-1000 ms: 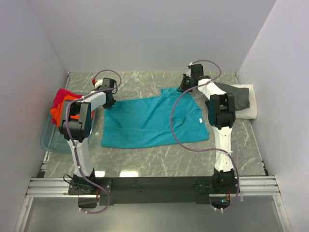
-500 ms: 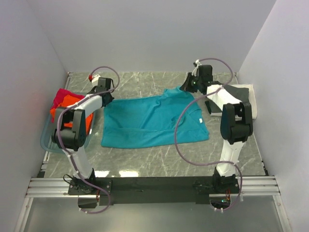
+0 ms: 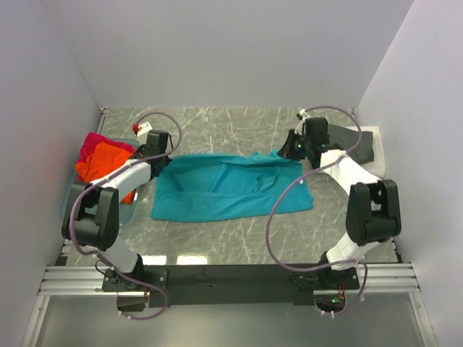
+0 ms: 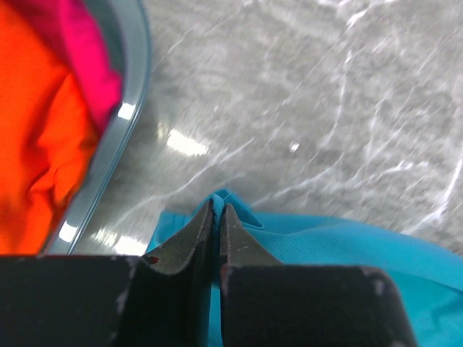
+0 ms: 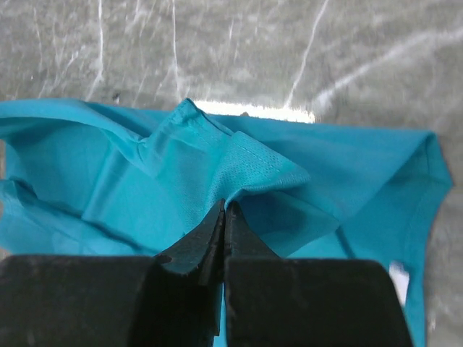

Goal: Fold and stack the t-shirts
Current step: Fold the tshirt

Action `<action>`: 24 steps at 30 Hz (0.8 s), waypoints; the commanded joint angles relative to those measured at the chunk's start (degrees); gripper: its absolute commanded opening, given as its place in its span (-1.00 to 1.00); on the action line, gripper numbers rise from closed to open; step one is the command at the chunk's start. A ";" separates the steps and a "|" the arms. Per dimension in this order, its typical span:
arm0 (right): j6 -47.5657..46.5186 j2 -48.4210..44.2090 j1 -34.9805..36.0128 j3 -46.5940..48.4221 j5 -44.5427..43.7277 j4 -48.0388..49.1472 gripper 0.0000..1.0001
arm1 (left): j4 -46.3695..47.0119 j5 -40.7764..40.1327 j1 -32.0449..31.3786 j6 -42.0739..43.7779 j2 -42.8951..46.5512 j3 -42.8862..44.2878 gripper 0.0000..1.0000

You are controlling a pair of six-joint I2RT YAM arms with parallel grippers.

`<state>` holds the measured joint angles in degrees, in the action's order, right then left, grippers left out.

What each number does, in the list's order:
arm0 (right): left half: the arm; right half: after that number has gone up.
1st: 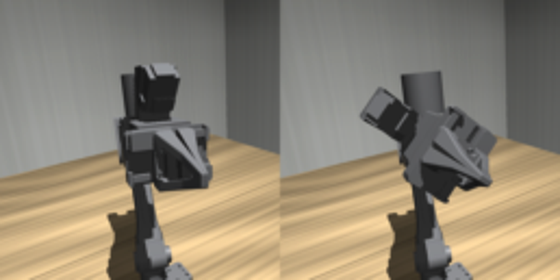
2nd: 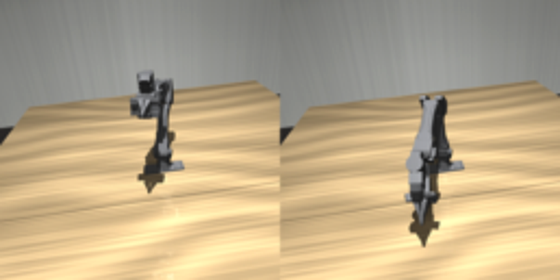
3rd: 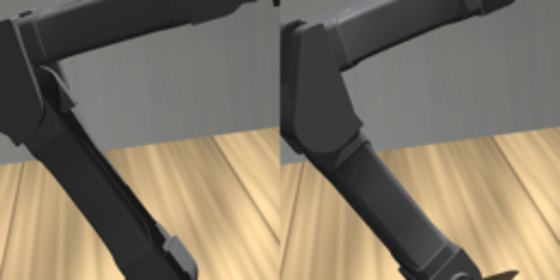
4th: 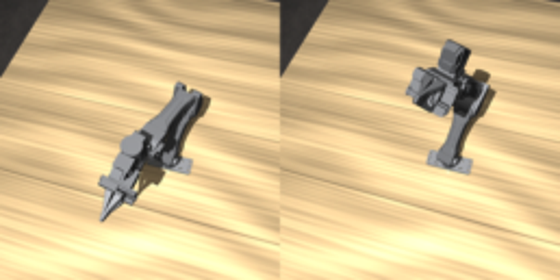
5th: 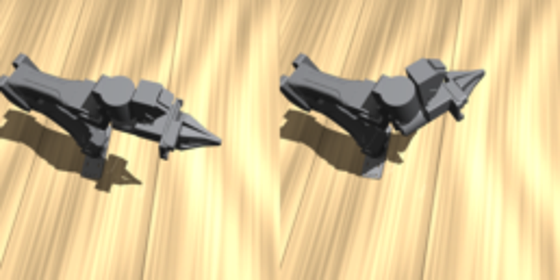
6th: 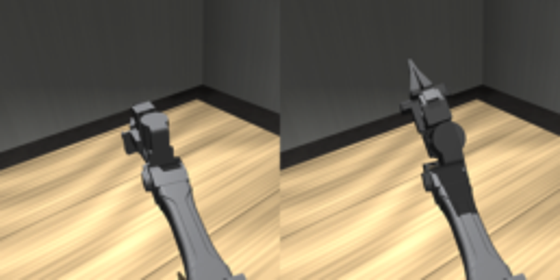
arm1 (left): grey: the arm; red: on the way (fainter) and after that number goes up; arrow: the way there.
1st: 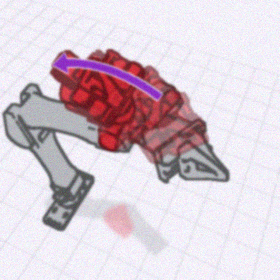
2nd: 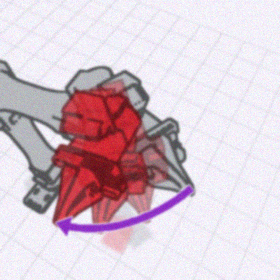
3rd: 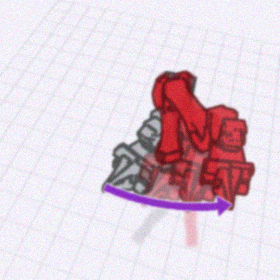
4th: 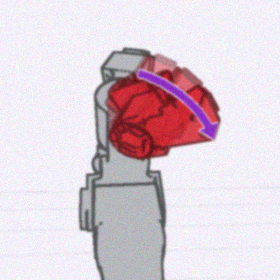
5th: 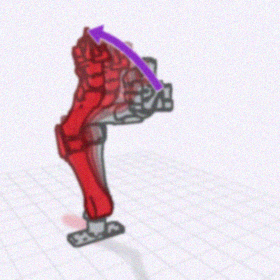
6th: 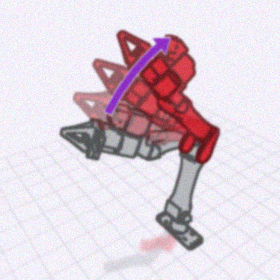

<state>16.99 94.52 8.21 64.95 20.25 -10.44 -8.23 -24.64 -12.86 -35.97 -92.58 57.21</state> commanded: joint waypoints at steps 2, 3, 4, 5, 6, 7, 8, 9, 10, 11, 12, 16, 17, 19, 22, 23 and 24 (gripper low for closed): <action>-1.61 -7.59 -0.03 -4.39 -3.02 -0.10 -1.00 | -0.12 -5.06 -1.64 -0.86 4.85 -4.11 -0.99; -1.70 -9.08 -0.12 -5.52 -3.20 -0.37 -1.00 | -0.21 -6.54 -2.16 -0.95 5.21 -4.65 -0.99; -1.96 -9.87 -0.03 -6.23 -3.37 -0.63 -1.00 | -0.47 -7.60 -2.43 -1.30 5.47 -5.00 -0.99; -2.05 -10.49 -0.03 -6.85 -3.55 -0.99 -1.00 | -1.52 -8.66 -2.69 -1.65 5.74 -5.44 -0.99; -2.05 -11.54 -0.03 -8.07 -3.55 -0.99 -1.00 | -2.14 -10.76 -3.13 -2.09 5.74 -5.62 -0.99; -2.14 -11.99 -0.12 -8.69 -3.64 -1.08 -1.00 | -2.75 -11.65 -3.31 -2.79 5.65 -5.62 -0.99; -2.14 -12.51 -0.03 -9.31 -3.73 -1.25 -1.00 | -3.63 -12.44 -3.57 -3.23 5.30 -5.44 -0.99; -2.23 -13.30 -0.03 -10.44 -3.99 -1.08 -1.00 | -4.85 -14.45 -4.27 -3.67 5.21 -5.53 -0.99; -2.14 -13.74 -0.12 -11.06 -4.16 -0.99 -1.00 | -5.39 -15.34 -4.62 -4.20 4.95 -5.44 -0.99; -2.23 -14.18 -0.03 -11.51 -4.25 -1.16 -1.00 | -6.09 -16.48 -5.06 -4.72 4.51 -5.36 -0.99; -2.14 -14.71 -0.03 -12.21 -4.25 -1.34 -1.00 | -7.58 -17.36 -5.68 -5.25 4.42 -5.27 -0.99; -1.88 -15.94 -0.03 -14.32 -4.17 -1.16 -1.00 | -10.31 -21.40 -6.91 -8.06 3.19 -5.36 -0.99; -1.79 -16.29 -0.03 -14.76 -4.25 -1.08 -1.00 | -10.92 -21.85 -7.09 -8.59 2.76 -5.18 -0.99; -1.70 -16.65 -0.12 -15.99 -4.95 -0.99 -1.00 | -12.33 -23.51 -8.05 -9.82 2.40 -5.27 -0.99; -1.61 -17.00 -0.03 -17.31 -6.44 -1.43 -1.00 | -14.96 -25.01 -9.11 -11.75 1.61 -5.01 -0.92; -1.61 -16.91 -0.03 -17.57 -6.97 -1.69 -1.00 | -15.32 -25.10 -9.37 -12.02 1.70 -5.09 -0.62; -1.53 -16.83 -0.03 -17.92 -7.50 -2.13 -1.00 | -15.67 -25.19 -9.98 -12.28 1.87 -5.18 -0.45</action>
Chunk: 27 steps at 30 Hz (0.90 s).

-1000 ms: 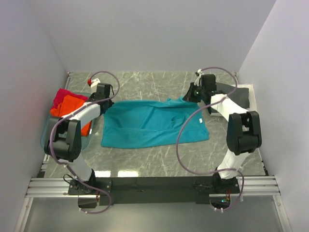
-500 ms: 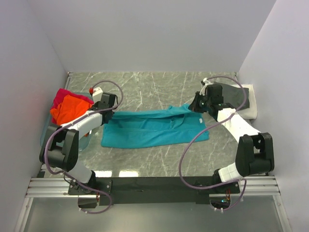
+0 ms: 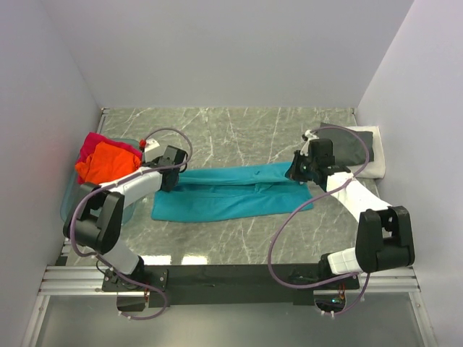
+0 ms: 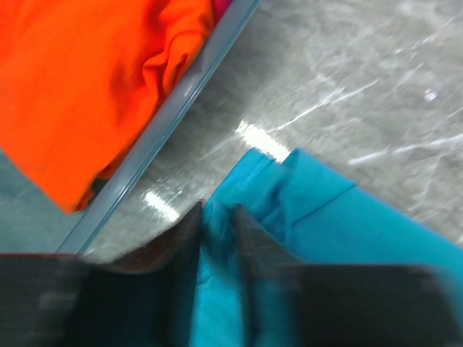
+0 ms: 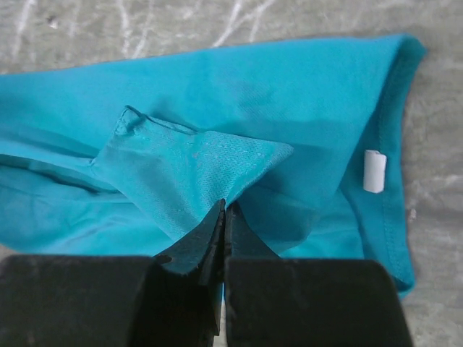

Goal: Fold and stack the t-shirts
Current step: Fold the tshirt

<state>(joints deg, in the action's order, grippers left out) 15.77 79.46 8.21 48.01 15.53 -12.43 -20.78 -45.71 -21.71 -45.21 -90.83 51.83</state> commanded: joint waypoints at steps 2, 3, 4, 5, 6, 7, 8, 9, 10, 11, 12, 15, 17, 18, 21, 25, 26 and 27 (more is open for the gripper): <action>-0.21 -1.68 -0.03 -1.42 -4.53 -1.36 -1.00 | -4.44 -4.21 -2.01 -4.00 1.26 -0.33 -0.05; -0.04 -1.76 -0.03 -1.51 -5.06 -1.81 -0.98 | -4.97 -4.21 -3.23 -4.44 1.96 -0.33 0.07; -0.12 -1.94 -0.03 -1.60 -5.59 -2.51 -0.84 | -5.76 -4.30 -3.86 -5.58 2.67 -0.50 0.18; -0.13 -2.64 -0.03 -2.04 -6.55 -3.65 -0.43 | -7.77 -4.21 -4.56 -6.37 4.33 -0.77 0.35; -0.21 -3.08 -0.03 -2.30 -7.09 -4.09 -0.22 | -8.75 -4.03 -5.96 -7.08 5.39 -0.77 0.44; -0.21 -3.78 -0.03 -2.65 -7.53 -4.53 -0.08 | -9.89 -3.77 -6.41 -8.56 7.31 -0.42 0.51; -0.30 -5.35 -0.03 -3.01 -8.23 -5.32 0.07 | -11.55 -3.33 -6.93 -9.19 8.37 -0.24 0.62; -0.13 -6.24 -0.12 -3.01 -8.58 -5.50 0.11 | -12.00 -2.46 -7.89 -9.45 9.34 0.02 0.66; -0.04 -7.12 -0.03 -3.01 -8.76 -5.85 0.13 | -11.83 -1.58 -8.25 -9.28 11.27 0.63 0.69; 0.05 -8.52 0.05 -2.49 -8.85 -5.86 0.15 | -11.57 -0.70 -8.52 -8.93 12.07 0.98 0.72; 0.14 -9.06 0.05 -2.22 -8.33 -5.68 0.15 | -10.00 1.74 -8.78 -8.41 12.69 1.34 0.73; 0.40 -8.28 0.32 0.23 -4.39 -3.66 0.15 | -4.30 5.62 -9.05 -4.81 12.78 2.74 0.74; 0.58 -4.95 1.19 3.12 -2.79 -2.96 0.15 | -2.08 9.31 -9.22 -2.87 10.07 4.23 0.75; 0.40 -3.62 2.42 4.19 -2.44 -2.78 0.15 | -1.55 10.46 -9.22 -2.26 8.84 5.11 0.75; 0.31 1.65 4.53 7.35 -0.77 -1.46 0.15 | 2.39 15.90 -9.57 -1.11 3.74 7.31 0.75; 0.31 7.89 7.96 11.31 0.38 1.08 0.15 | 6.97 22.50 -10.19 -0.49 -3.02 10.12 0.76; 0.31 10.43 8.40 12.97 0.64 1.44 0.15 | 7.67 23.90 -10.62 -0.49 -4.17 10.74 0.76; 0.23 11.76 8.67 13.94 0.56 1.44 0.15 | 7.77 24.35 -10.80 -0.32 -5.31 11.44 0.76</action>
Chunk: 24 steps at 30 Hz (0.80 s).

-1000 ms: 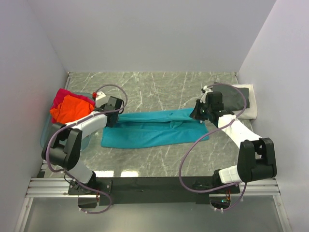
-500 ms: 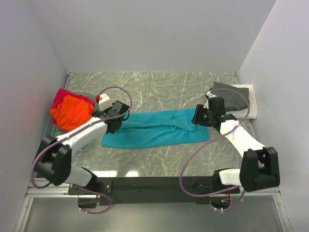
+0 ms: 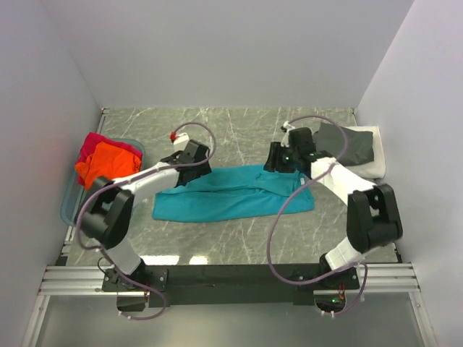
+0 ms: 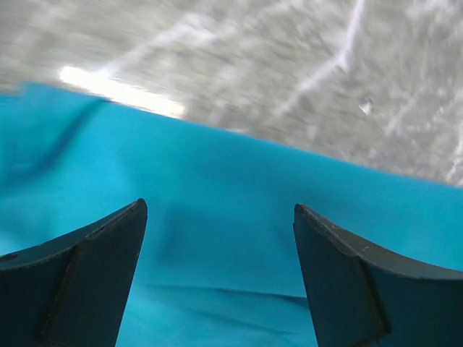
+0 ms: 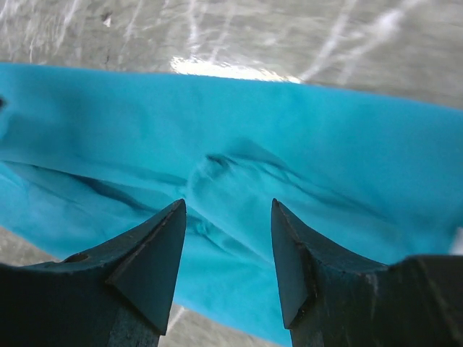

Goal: Fold and stack the t-shirts
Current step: Fold the tshirt

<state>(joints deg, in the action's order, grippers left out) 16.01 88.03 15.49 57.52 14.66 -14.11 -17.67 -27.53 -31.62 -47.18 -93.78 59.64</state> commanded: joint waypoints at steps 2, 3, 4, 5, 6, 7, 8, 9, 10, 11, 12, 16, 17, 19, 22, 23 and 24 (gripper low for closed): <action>-0.19 6.96 2.26 6.98 1.34 3.12 0.15 | 4.67 6.61 -1.25 1.74 -5.62 5.48 0.76; -0.36 8.20 2.53 7.78 1.34 3.12 0.15 | 4.58 6.87 -1.34 1.74 -6.50 6.01 0.76; -0.63 9.26 2.79 8.48 1.43 3.12 0.15 | 4.49 6.96 -1.52 1.74 -8.07 6.54 0.76; -0.80 11.01 3.14 9.62 1.25 2.95 0.15 | 4.57 7.05 -1.61 1.74 -8.70 6.63 0.76; -0.89 11.89 3.41 10.07 1.25 3.03 0.15 | 4.58 7.14 -1.61 1.65 -9.23 6.63 0.76; -0.98 12.60 3.58 10.51 1.25 2.69 0.15 | 4.58 7.14 -1.61 1.65 -10.01 6.55 0.76; -1.07 13.74 3.76 11.03 1.17 2.68 0.15 | 4.58 7.05 -1.61 1.48 -10.37 6.37 0.76; -1.07 14.27 4.28 11.13 0.90 2.60 0.15 | 4.49 6.88 -1.61 1.39 -10.72 6.28 0.76; -1.07 14.62 4.55 11.21 0.73 2.25 0.15 | 4.31 6.79 -1.61 1.21 -11.07 6.11 0.76; -1.07 15.15 4.90 11.30 0.46 2.24 0.15 | 4.40 6.79 -1.61 1.21 -11.25 5.93 0.76; -1.16 15.42 5.43 11.21 0.29 2.07 0.14 | 4.49 6.79 -1.61 1.04 -11.34 5.67 0.76; -1.42 16.29 6.75 11.39 -2.43 0.23 0.11 | 4.75 6.70 -1.52 0.86 -11.52 4.79 0.76; -1.51 16.56 6.92 11.48 -2.70 0.13 0.09 | 4.75 6.70 -1.61 0.95 -11.52 4.61 0.76; -1.68 17.09 7.45 11.48 -2.79 -0.04 -0.05 | 4.84 6.61 -1.61 0.77 -11.34 4.09 0.76; -1.60 17.09 7.89 11.30 -4.02 -0.22 -0.42 | 4.58 6.00 -1.61 0.68 -10.73 3.38 0.77; -1.42 16.83 8.24 10.78 -5.24 -0.04 -0.60 | 4.58 5.56 -1.61 0.60 -10.64 3.12 0.77; -1.33 16.39 8.51 10.43 -5.95 -0.04 -0.69 | 4.40 5.47 -1.61 0.60 -10.46 2.77 0.77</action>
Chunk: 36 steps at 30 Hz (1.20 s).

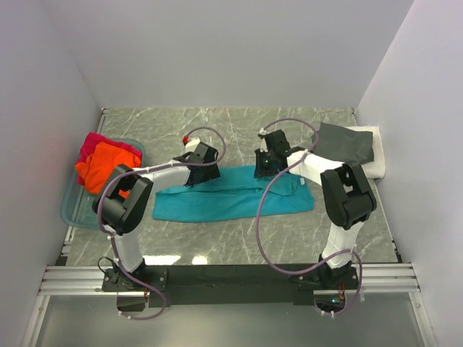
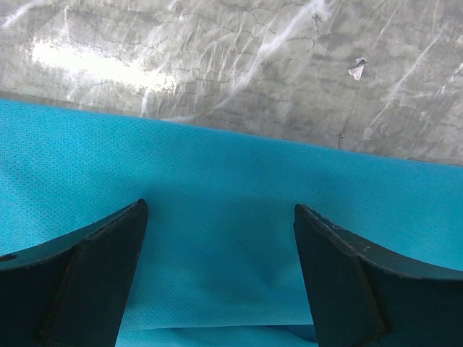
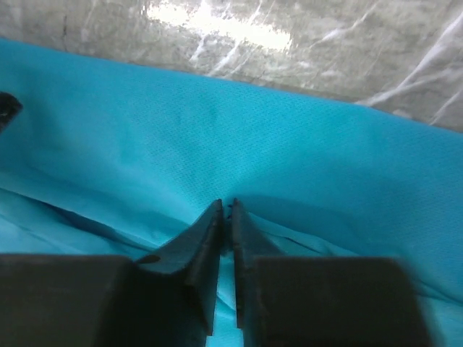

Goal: Fold and stack the t-shirts
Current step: Fold the tshirt

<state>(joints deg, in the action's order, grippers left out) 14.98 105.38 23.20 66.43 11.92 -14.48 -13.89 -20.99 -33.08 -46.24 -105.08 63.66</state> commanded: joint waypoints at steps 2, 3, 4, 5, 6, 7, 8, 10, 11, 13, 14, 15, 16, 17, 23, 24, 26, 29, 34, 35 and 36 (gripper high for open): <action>0.04 -2.98 1.40 -0.15 -5.40 0.59 -0.95 | 0.53 -1.68 -0.14 -0.43 1.37 -1.60 0.77; 0.31 -3.77 1.76 -0.86 -6.29 0.77 -1.00 | 0.53 -1.77 -0.14 -0.43 1.71 -1.87 0.77; 0.75 -5.52 2.19 -2.52 -6.99 0.94 -1.00 | 0.62 -1.77 -0.14 -0.34 1.80 -2.13 0.77; 1.79 -6.58 2.81 -3.41 -7.70 1.12 -1.00 | 0.71 -1.86 -0.14 -0.34 1.81 -2.22 0.77; 2.33 -7.55 3.08 -4.55 -9.36 1.29 -1.00 | 0.79 -1.77 -0.14 -0.43 1.81 -2.40 0.77; 2.85 -9.56 3.43 -6.56 -9.98 1.56 -1.00 | 0.97 -1.68 -0.14 -0.34 1.72 -2.49 0.77; 3.99 -10.45 3.86 -7.54 -10.77 1.65 -1.00 | 1.06 -1.60 -0.14 -0.43 1.72 -2.66 0.77; 5.14 -13.17 5.01 -10.52 -11.83 1.65 -0.99 | 1.06 -1.42 -0.14 -0.34 1.28 -2.66 0.77; 6.45 -14.14 5.36 -11.49 -11.84 1.65 -0.89 | 1.15 -1.42 -0.14 -0.26 1.28 -2.66 0.77; 7.60 -17.03 6.50 -14.30 -13.14 1.56 -0.64 | 1.32 -1.42 -0.14 -0.17 1.10 -2.84 0.77; 8.48 -18.01 6.85 -15.18 -13.33 1.65 -0.59 | 1.23 -1.51 -0.14 -0.17 1.19 -2.93 0.77; 8.92 -19.06 7.38 -16.15 -13.33 1.56 -0.56 | 1.23 -1.59 -0.14 -0.17 1.10 -2.84 0.77; 9.27 -20.99 7.91 -17.64 -12.81 1.39 -0.53 | 1.23 -1.68 -0.06 -0.08 1.02 -2.75 0.77; 9.88 -21.97 8.35 -18.35 -12.37 1.38 -0.51 | 1.23 -1.77 -0.14 -0.08 1.01 -2.84 0.77; 10.51 -26.89 9.84 -20.38 -10.69 -1.34 -0.07 | 0.80 -2.12 -0.14 0.36 0.31 -2.22 0.77; 10.33 -27.51 9.76 -20.29 -11.13 -1.34 -0.05 | 0.79 -2.12 -0.14 0.36 0.22 -2.14 0.77; 9.37 -29.09 9.76 -18.80 -13.40 -1.43 0.03 | 0.88 -2.12 -0.14 0.27 0.14 -1.96 0.77; 6.83 -27.87 8.27 -13.98 -15.08 -1.25 0.13 | 0.71 -2.03 -0.14 0.10 -0.04 -1.96 0.77; 2.78 -16.55 4.31 -3.89 -12.37 1.21 0.13 | 0.36 -2.21 -0.14 -0.17 0.49 -2.48 0.77; 2.34 -14.35 3.87 -2.38 -12.10 1.30 0.13 | 0.27 -2.30 -0.14 -0.17 0.66 -2.57 0.77; 1.81 -10.76 3.26 -1.06 -12.10 1.38 0.13 | 0.35 -2.38 -0.14 -0.25 1.19 -3.18 0.77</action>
<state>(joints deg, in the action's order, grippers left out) 20.08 88.25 28.32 61.12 -0.36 -14.83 -11.84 -22.39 -33.10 -46.22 -104.44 62.02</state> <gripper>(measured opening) 0.567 0.884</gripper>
